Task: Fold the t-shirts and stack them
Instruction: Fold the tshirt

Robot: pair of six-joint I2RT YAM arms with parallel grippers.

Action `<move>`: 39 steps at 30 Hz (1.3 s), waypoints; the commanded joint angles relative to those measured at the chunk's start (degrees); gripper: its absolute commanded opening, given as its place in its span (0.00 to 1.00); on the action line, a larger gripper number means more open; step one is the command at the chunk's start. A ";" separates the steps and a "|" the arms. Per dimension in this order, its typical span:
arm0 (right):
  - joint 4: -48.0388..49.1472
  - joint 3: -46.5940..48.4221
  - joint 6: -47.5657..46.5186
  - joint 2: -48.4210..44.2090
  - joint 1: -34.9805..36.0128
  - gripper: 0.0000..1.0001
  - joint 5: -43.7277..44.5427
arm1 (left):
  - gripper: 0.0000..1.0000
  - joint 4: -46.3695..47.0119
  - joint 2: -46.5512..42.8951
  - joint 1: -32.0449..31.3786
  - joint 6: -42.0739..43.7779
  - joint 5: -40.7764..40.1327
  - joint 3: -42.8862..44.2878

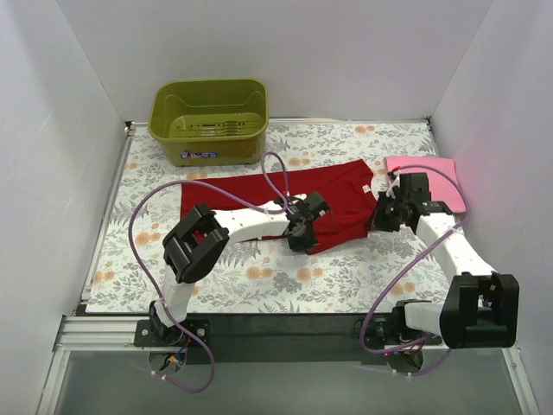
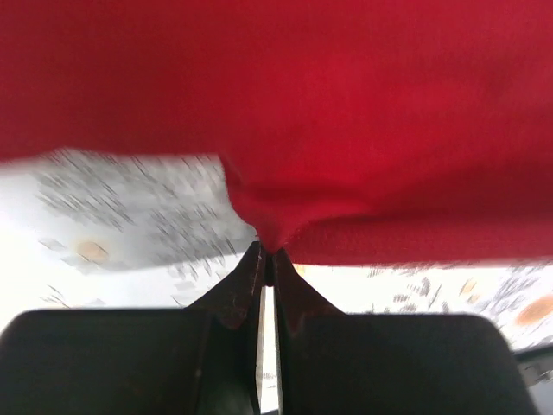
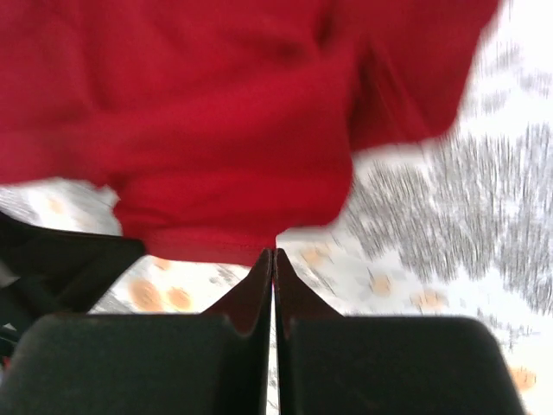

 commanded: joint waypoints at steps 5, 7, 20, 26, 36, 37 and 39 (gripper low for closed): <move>2.30 13.58 -0.68 9.31 0.16 0.01 -4.59 | 0.00 1.89 -3.99 8.42 5.98 -0.57 5.18; 3.18 17.01 -0.59 12.21 0.25 0.01 -5.20 | 0.00 2.42 -3.38 9.74 7.22 -0.39 7.82; 7.13 33.79 0.64 27.77 0.16 0.01 -10.91 | 0.00 5.32 4.97 17.48 11.53 2.95 18.02; 9.07 36.44 0.99 33.66 0.16 0.01 -12.76 | 0.00 7.43 8.48 19.24 13.46 3.39 19.69; 13.46 38.99 1.51 38.84 0.25 0.01 -13.38 | 0.01 11.03 8.49 21.35 15.40 2.78 19.52; 14.07 39.52 1.69 39.20 0.16 0.01 -13.64 | 0.01 11.82 8.49 21.44 15.83 2.77 19.69; 14.87 39.96 2.22 40.16 0.16 0.01 -13.90 | 0.01 12.53 8.66 21.70 16.54 2.42 19.78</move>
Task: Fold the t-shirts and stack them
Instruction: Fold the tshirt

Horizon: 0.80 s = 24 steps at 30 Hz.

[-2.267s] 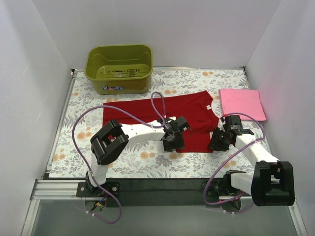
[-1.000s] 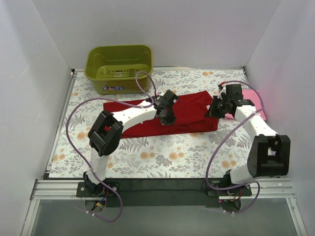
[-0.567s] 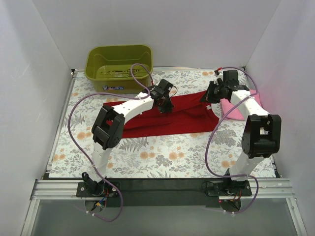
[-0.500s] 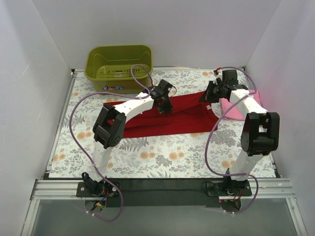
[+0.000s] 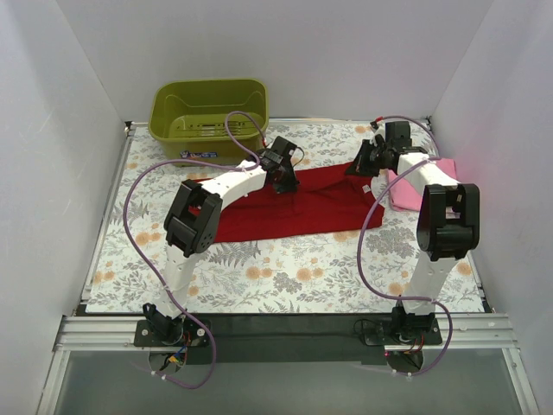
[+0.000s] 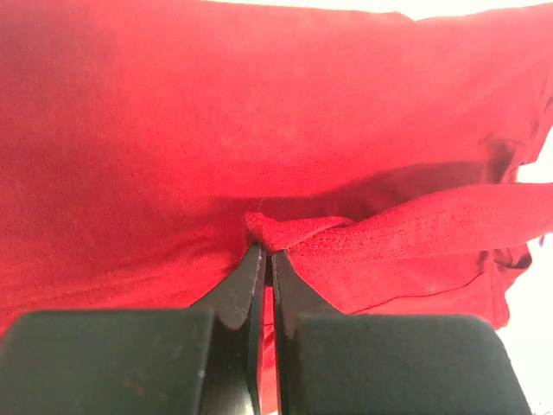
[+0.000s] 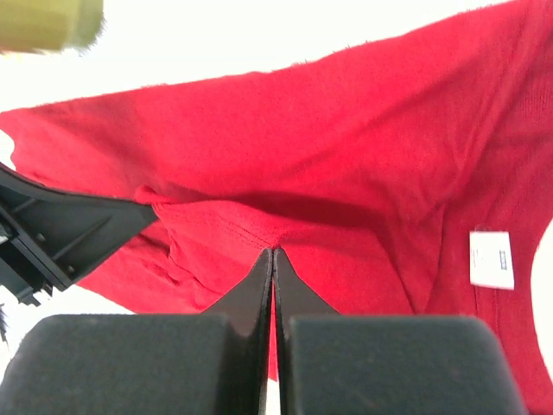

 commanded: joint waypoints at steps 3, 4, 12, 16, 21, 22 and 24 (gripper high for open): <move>4.93 3.75 1.67 2.84 -0.06 0.02 -2.13 | 0.04 2.89 -1.32 0.83 2.36 -1.12 2.04; 5.02 3.83 1.76 3.19 -0.06 0.07 -2.21 | 0.06 2.89 -1.15 0.83 2.27 -1.12 1.86; 5.98 0.51 1.50 0.58 0.03 0.49 -0.11 | 0.51 2.98 -2.71 1.53 2.53 -2.26 -0.16; 5.90 -3.71 -0.25 -5.41 0.12 0.49 2.88 | 0.71 2.45 -8.51 1.53 3.59 -5.68 -2.09; 5.63 -10.92 -1.22 -11.38 0.82 0.48 0.69 | 0.72 -1.15 -16.86 1.80 3.33 -10.52 -8.76; 5.63 -13.72 -1.14 -12.09 1.17 0.48 0.25 | 0.72 -2.11 -19.75 2.67 2.45 -10.70 -12.78; 5.72 -16.54 -0.61 -14.19 1.70 0.48 0.34 | 0.70 -2.38 -22.75 4.25 1.48 -10.44 -17.71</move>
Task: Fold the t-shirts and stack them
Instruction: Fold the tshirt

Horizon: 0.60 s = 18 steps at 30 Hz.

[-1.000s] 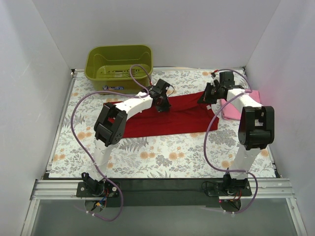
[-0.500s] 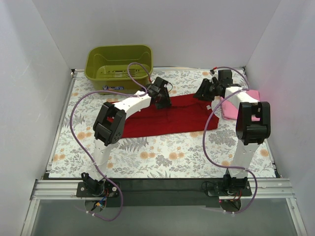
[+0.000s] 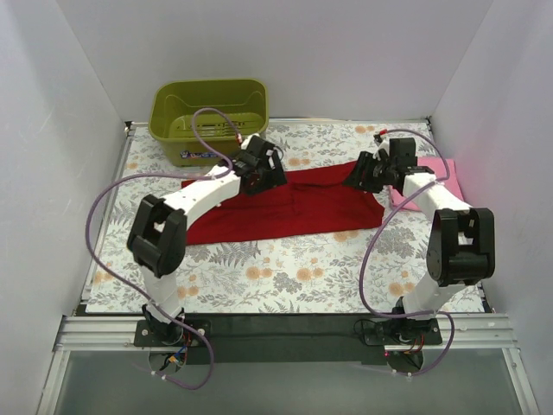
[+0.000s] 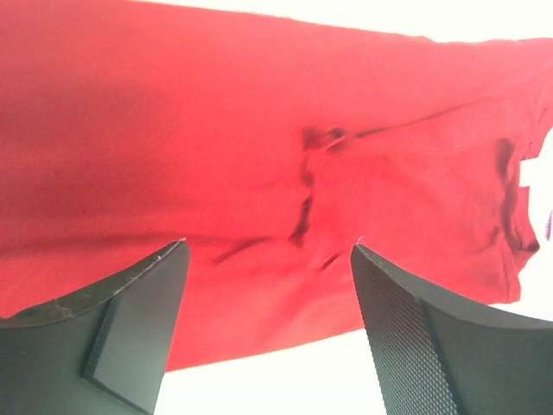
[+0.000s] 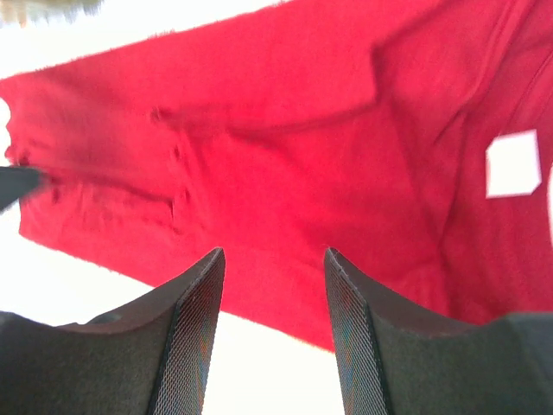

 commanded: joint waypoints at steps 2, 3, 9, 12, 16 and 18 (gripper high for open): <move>0.58 -8.59 -0.19 -3.85 1.09 0.48 0.38 | 0.68 -2.65 -11.01 5.74 -2.24 -2.86 -12.35; 0.50 -10.19 -0.19 -4.98 1.09 0.47 1.17 | 0.66 -2.38 -12.07 7.07 -2.33 -2.41 -14.49; 0.67 -18.72 -1.25 -6.49 -0.23 0.47 6.80 | 0.63 -1.50 -16.73 17.44 -2.33 -0.74 -27.32; 0.67 -22.58 -0.90 -7.10 -2.95 0.47 9.26 | 0.62 -3.69 -17.96 21.92 -3.47 -0.82 -31.19; 0.32 -25.50 -0.11 -8.77 -7.34 0.46 12.69 | 0.61 -4.67 -22.70 27.72 -4.88 -0.13 -37.26; -0.47 -25.33 -0.28 -10.61 -7.26 0.46 14.01 | 0.61 -5.02 -24.90 28.87 -4.97 0.14 -38.76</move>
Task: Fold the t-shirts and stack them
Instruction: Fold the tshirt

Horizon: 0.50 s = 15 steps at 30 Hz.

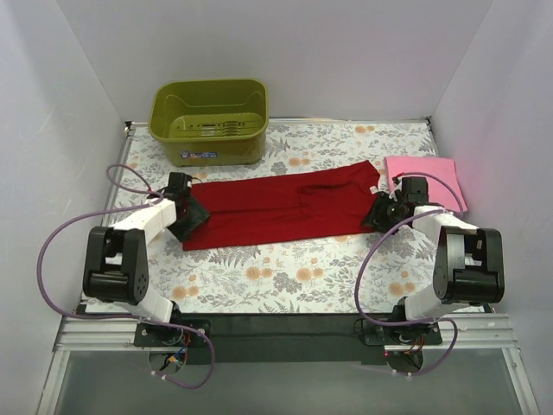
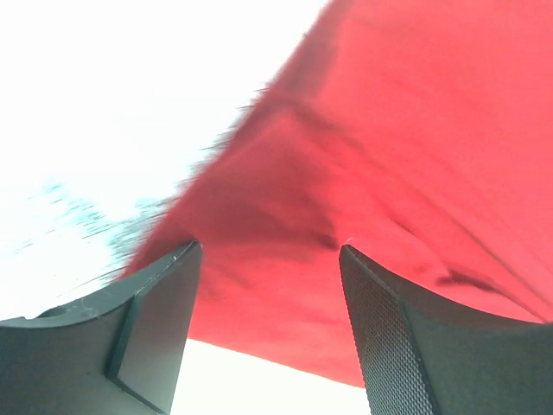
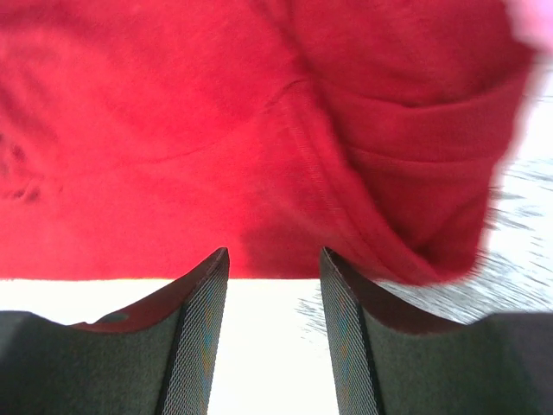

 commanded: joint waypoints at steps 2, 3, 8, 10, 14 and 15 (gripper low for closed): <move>-2.50 0.42 -1.31 -4.17 0.56 0.46 7.06 | 0.61 -3.16 -7.68 2.17 -0.29 -0.06 -3.04; -2.77 1.48 -2.09 -4.97 1.53 0.46 7.58 | 0.62 -3.60 -8.82 2.17 0.32 0.03 -2.95; -2.25 11.22 -2.80 -6.04 9.88 0.45 8.38 | 0.67 -4.13 -14.62 1.99 2.26 4.23 0.12; -1.02 13.43 -2.72 -4.28 11.46 0.37 6.72 | 0.67 -3.52 -15.59 1.47 2.87 5.65 0.83; 0.13 19.85 -2.72 4.40 13.58 0.27 4.34 | 0.67 -2.55 -15.77 0.67 5.59 8.55 1.27; 0.57 21.86 -2.80 5.82 13.75 0.26 3.90 | 0.67 -2.55 -15.86 0.67 5.95 8.56 1.01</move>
